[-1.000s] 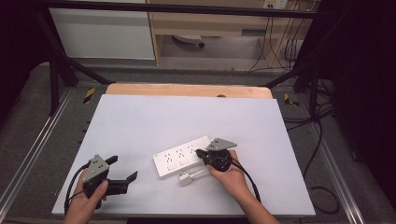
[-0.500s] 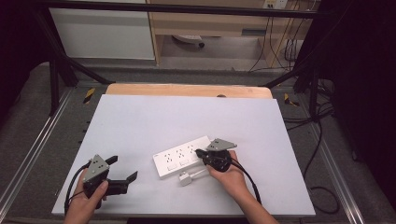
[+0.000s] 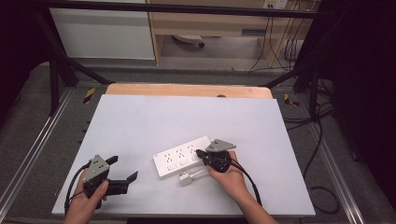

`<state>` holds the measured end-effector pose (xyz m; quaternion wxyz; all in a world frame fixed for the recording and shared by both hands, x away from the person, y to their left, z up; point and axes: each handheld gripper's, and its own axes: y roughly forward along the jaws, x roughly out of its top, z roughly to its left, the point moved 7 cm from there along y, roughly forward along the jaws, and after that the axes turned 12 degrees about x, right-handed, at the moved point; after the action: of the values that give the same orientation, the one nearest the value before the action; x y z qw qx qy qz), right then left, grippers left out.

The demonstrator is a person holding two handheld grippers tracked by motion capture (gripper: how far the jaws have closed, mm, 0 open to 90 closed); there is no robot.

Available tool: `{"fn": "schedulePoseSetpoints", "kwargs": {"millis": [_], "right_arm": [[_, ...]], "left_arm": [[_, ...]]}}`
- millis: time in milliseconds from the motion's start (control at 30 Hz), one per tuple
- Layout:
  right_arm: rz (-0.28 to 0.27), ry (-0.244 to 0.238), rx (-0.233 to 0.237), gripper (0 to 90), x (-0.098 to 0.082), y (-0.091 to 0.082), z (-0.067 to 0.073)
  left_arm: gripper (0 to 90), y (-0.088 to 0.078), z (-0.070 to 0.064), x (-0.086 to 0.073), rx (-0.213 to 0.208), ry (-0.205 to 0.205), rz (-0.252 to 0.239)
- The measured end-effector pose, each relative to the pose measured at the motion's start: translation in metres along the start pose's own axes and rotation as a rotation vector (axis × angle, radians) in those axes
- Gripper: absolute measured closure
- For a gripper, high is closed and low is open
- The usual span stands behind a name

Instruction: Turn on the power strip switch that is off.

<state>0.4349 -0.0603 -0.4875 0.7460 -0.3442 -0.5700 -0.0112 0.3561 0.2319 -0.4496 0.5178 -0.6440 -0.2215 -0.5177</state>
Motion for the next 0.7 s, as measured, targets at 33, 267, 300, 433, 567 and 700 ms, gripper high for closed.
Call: {"fn": "schedulePoseSetpoints", "kwargs": {"millis": [33, 267, 300, 433, 567, 700], "right_arm": [[-0.006, 0.003, -0.001, 90.0, -0.0004, -0.0002, 0.0001], [-0.004, 0.002, 0.001, 90.0, -0.0003, -0.0003, 0.0002], [-0.004, 0.002, 0.001, 90.0, -0.0003, -0.0003, 0.0002], [-0.003, 0.001, 0.002, 90.0, 0.0, -0.0002, 0.0001], [0.0, -0.002, 0.0, 90.0, 0.0001, -0.0003, 0.0002], [0.0, -0.001, 0.002, 90.0, 0.0002, -0.0002, 0.0001]], "left_arm": [[5.4, -0.0001, 0.0002, 0.0, 0.0, 0.002, 0.0], [5.4, 0.0, 0.0, 0.0, -0.001, 0.001, 0.0], [5.4, 0.0001, -0.0001, -0.0001, -0.001, 0.0, 0.001], [5.4, -0.0001, 0.0004, 0.0001, 0.0, 0.003, -0.001], [5.4, -0.0001, 0.0003, 0.0001, 0.0, 0.004, -0.001], [5.4, -0.0001, 0.0001, 0.0002, -0.001, 0.005, -0.001]]}}
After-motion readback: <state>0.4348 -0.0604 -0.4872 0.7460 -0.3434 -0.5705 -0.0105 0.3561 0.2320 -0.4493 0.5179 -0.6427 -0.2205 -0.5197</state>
